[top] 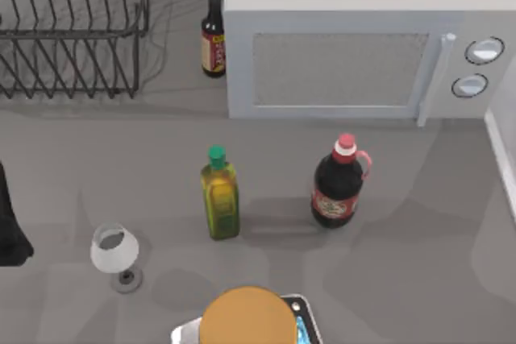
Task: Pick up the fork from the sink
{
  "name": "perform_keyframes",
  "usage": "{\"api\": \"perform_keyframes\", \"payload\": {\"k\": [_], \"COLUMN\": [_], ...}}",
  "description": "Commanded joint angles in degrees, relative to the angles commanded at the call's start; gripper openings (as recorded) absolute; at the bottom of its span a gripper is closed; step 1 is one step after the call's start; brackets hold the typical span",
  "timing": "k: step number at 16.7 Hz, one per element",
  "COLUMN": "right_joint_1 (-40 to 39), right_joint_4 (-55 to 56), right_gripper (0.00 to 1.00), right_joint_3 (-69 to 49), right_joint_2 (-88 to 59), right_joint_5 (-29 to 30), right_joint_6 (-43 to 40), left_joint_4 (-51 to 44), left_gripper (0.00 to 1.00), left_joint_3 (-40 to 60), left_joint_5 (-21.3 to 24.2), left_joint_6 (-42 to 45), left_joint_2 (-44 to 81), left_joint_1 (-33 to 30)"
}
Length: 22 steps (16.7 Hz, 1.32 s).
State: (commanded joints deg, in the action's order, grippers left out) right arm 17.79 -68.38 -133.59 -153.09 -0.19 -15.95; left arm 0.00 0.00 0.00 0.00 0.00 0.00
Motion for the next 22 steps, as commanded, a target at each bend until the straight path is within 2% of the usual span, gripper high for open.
{"api": "perform_keyframes", "payload": {"k": [5, 12, 16, 22], "right_joint_1": [0.01, -0.12, -2.95, -13.77], "right_joint_4": [-15.28, -17.35, -18.56, -20.88], "right_gripper": [0.0, 0.0, 0.0, 0.0], "right_joint_3": [-12.87, -14.82, -9.12, 11.5], "right_joint_2": [2.18, 2.8, 8.53, 27.48], "right_joint_5": [-0.03, -0.04, 0.67, 2.39], "right_joint_6": [-0.03, 0.13, 4.77, 20.06], "left_joint_4": [0.0, 0.0, 0.0, 0.0], "left_gripper": [1.0, 1.0, 1.0, 1.0], "left_joint_3": [0.0, 0.0, 0.0, 0.0], "left_joint_5": [0.0, 0.0, 0.0, 0.0], "left_joint_6": [0.0, 0.0, 0.0, 0.0], "left_joint_2": [0.0, 0.0, 0.0, 0.0], "left_joint_1": [0.0, 0.0, 0.0, 0.0]}}
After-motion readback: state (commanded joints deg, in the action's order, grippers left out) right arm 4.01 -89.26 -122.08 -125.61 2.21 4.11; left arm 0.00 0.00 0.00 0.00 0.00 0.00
